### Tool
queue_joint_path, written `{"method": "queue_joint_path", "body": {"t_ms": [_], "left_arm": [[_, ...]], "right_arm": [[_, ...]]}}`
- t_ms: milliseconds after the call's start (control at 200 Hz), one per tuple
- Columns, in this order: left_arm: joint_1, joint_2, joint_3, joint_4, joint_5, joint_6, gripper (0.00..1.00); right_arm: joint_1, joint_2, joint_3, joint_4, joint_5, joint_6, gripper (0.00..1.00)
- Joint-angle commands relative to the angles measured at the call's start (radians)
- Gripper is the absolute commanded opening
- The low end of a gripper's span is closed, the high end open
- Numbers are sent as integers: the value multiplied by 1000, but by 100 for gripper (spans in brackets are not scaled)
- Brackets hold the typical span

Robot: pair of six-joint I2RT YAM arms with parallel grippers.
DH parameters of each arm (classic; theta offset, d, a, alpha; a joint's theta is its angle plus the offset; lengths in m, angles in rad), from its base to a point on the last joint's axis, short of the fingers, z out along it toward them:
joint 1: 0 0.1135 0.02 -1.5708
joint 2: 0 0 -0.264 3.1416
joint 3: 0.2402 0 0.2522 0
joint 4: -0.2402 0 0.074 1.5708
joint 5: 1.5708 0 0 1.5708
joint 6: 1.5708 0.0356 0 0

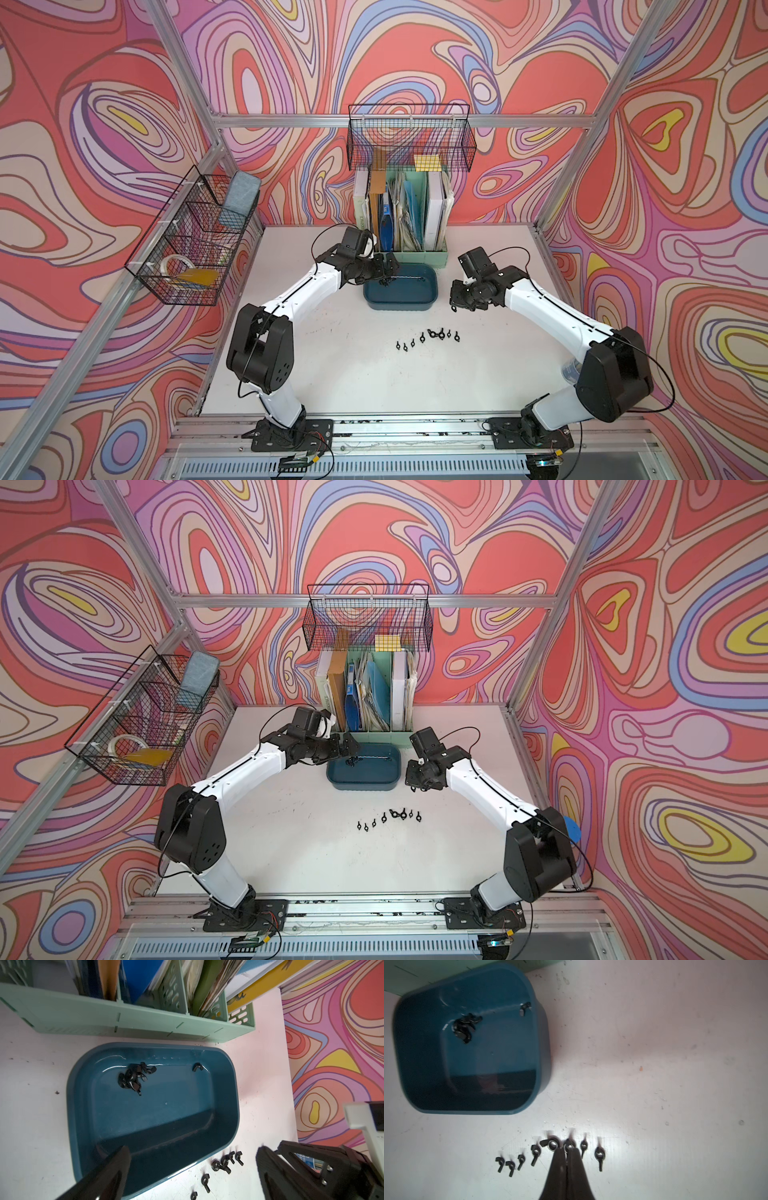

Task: Take out the wing nut from the storage box
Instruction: Place the wing nut at the center of the board.

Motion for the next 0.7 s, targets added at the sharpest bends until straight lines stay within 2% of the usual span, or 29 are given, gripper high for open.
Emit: {"method": "queue_joint_path", "body": {"t_ms": [0, 110, 275, 591, 696], "left_arm": [[8, 7, 45, -87, -87, 50, 99], [20, 7, 55, -114, -139, 36, 99], [27, 13, 77, -148, -154, 45, 99], [32, -42, -22, -34, -191, -2, 99], [41, -33, 10, -94, -194, 8, 99]], "right_arm": [[1, -25, -44, -109, 92, 4, 0], [1, -21, -74, -121, 109, 12, 0], [3, 9, -130, -59, 87, 9, 0], [5, 137, -145, 20, 71, -11, 0], [6, 155, -151, 36, 69, -16, 0]]}}
